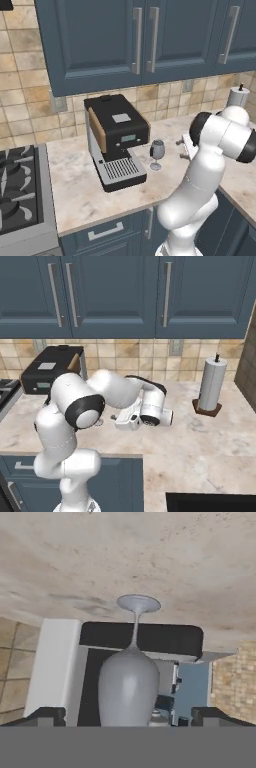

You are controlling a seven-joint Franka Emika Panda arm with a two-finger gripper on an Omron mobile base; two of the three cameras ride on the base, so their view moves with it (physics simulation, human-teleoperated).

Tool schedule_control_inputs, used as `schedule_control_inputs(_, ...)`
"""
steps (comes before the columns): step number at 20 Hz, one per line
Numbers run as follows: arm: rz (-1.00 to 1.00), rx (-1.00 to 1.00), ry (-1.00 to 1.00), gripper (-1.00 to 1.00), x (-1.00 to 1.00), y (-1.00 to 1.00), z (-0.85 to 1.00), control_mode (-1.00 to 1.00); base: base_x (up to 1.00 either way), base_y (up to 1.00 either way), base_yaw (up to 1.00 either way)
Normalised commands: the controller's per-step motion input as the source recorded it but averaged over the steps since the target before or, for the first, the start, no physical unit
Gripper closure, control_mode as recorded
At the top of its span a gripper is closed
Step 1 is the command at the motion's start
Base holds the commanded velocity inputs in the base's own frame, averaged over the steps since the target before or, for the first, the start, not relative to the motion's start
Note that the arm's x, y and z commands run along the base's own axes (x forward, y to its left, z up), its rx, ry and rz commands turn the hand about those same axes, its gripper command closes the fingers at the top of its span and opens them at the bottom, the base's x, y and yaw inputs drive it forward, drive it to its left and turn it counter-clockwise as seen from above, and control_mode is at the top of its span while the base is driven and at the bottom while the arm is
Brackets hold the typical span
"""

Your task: Retrieve the wine glasses from the counter and place one next to each plate.

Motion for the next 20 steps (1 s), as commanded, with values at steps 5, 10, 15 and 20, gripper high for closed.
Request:
schedule_control_inputs(5,0.02,0.0,0.07,-1.0,0.18,0.0,-0.28,-1.0,0.0,0.0,0.0)
schedule_control_inputs(10,0.0,0.0,0.11,-1.0,0.17,0.06,-0.06,-1.0,0.0,0.0,0.0)
schedule_control_inputs(15,0.0,0.0,0.1,-1.0,0.12,0.23,0.0,-1.0,0.0,0.0,0.0)
schedule_control_inputs(20,0.0,0.0,0.01,-1.0,0.0,0.42,0.0,-1.0,0.0,0.0,0.0)
